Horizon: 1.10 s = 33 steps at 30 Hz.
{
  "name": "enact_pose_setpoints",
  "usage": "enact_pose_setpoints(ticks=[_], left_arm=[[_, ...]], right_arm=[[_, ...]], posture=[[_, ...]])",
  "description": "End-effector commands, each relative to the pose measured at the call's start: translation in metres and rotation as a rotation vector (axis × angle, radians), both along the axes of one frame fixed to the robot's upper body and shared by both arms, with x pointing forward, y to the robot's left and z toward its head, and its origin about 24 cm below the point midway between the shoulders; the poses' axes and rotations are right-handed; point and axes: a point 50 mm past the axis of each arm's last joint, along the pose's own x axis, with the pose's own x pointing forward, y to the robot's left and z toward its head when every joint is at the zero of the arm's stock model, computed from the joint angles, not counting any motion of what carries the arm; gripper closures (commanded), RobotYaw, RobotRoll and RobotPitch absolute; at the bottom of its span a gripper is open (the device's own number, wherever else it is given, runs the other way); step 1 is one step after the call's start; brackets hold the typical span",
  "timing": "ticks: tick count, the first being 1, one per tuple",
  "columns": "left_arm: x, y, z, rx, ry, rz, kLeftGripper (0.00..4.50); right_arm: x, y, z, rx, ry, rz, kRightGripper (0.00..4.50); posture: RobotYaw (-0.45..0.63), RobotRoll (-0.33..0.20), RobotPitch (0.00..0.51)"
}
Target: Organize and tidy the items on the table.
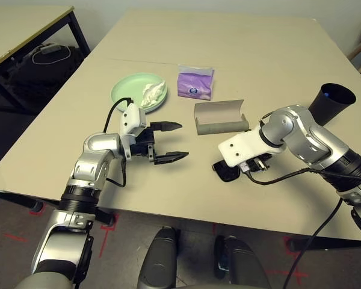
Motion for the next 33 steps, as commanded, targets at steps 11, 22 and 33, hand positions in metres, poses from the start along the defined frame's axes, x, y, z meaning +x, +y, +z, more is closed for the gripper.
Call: enact_pose_setpoints(ticks=[11,22,33], left_arm=[[-0.002,-0.003,-0.003,0.029,0.012,-0.021,0.0],[0.0,-0.003,-0.002,0.036,0.014,-0.027,0.0],[0.0,-0.002,0.0,0.041,0.009,-0.023,0.0]], right_arm=[[0.003,-0.006,0.014,0.023,-0.042,-0.013,3.95],[0.008,0.0,0.043,0.107,-0.091,-0.011,4.48],[0.036,0.01,0.07,0.197,-0.189,-0.074,4.48]], posture=[[0.24,0.0,0.121],[0.23,0.0,0.112],[0.24,0.0,0.105]])
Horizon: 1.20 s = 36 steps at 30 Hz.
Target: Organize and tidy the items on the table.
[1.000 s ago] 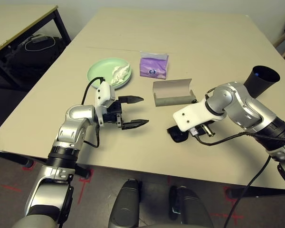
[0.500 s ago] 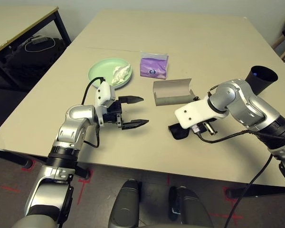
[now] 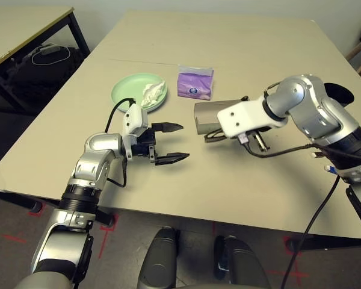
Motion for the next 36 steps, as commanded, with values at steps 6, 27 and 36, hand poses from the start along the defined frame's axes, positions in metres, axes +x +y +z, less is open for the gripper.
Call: enact_pose_setpoints(ticks=[6,27,36], left_arm=[[0.003,0.002,0.001,0.041,-0.023,0.02,0.0],[0.013,-0.002,0.01,-0.118,-0.013,0.119,0.0],[0.009,-0.004,0.012,-0.113,-0.017,0.105,0.0]], right_arm=[[0.025,0.004,0.014,0.061,-0.046,-0.068,4.48],[0.048,-0.005,-0.002,0.072,0.016,-0.214,4.48],[0.054,-0.009,-0.01,0.029,0.012,-0.221,4.48]], posture=[[0.25,0.0,0.108],[0.25,0.0,0.121],[0.27,0.0,0.129]])
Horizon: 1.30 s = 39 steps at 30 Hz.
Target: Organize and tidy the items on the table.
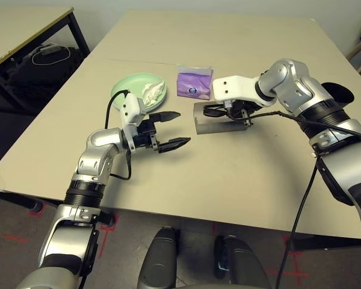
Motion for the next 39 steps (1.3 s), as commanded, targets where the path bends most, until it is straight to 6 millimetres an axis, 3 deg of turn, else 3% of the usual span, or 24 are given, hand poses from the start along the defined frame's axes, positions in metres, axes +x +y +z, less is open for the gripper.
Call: enact_pose_setpoints(ticks=[1,22,39], left_arm=[[-0.004,-0.001,0.002,-0.004,-0.008,-0.01,0.0],[-0.009,-0.005,-0.001,-0.014,-0.009,0.0,0.0],[-0.015,-0.004,-0.003,-0.016,-0.004,0.016,0.0]], right_arm=[[0.002,0.001,0.001,-0.025,-0.016,0.007,4.48],[0.005,0.008,0.014,-0.032,0.033,0.036,4.48],[0.009,0.015,0.01,-0.054,0.048,0.037,4.48]], posture=[[0.27,0.0,0.129],[0.31,0.0,0.137],[0.34,0.0,0.145]])
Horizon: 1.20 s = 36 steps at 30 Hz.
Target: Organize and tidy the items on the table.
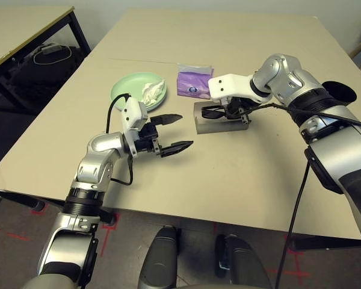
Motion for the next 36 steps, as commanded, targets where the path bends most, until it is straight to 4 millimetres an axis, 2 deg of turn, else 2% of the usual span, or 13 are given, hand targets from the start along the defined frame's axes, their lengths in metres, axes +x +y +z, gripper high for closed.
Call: enact_pose_setpoints(ticks=[1,29,32,36], left_arm=[[-0.003,0.0,0.002,-0.005,-0.008,-0.003,0.0],[-0.004,-0.001,0.001,-0.003,-0.011,0.008,0.0],[-0.004,-0.002,0.001,-0.005,-0.008,0.006,0.0],[-0.003,-0.003,0.001,-0.007,-0.008,0.002,0.0]], right_arm=[[0.001,0.003,0.003,-0.016,-0.015,0.007,4.48],[0.002,0.003,-0.002,-0.049,-0.014,0.014,4.48],[0.003,0.003,0.002,-0.041,-0.034,0.003,3.62],[0.005,0.003,0.008,-0.028,-0.064,-0.012,2.11]], posture=[[0.34,0.0,0.145],[0.35,0.0,0.141],[0.34,0.0,0.14],[0.34,0.0,0.139]])
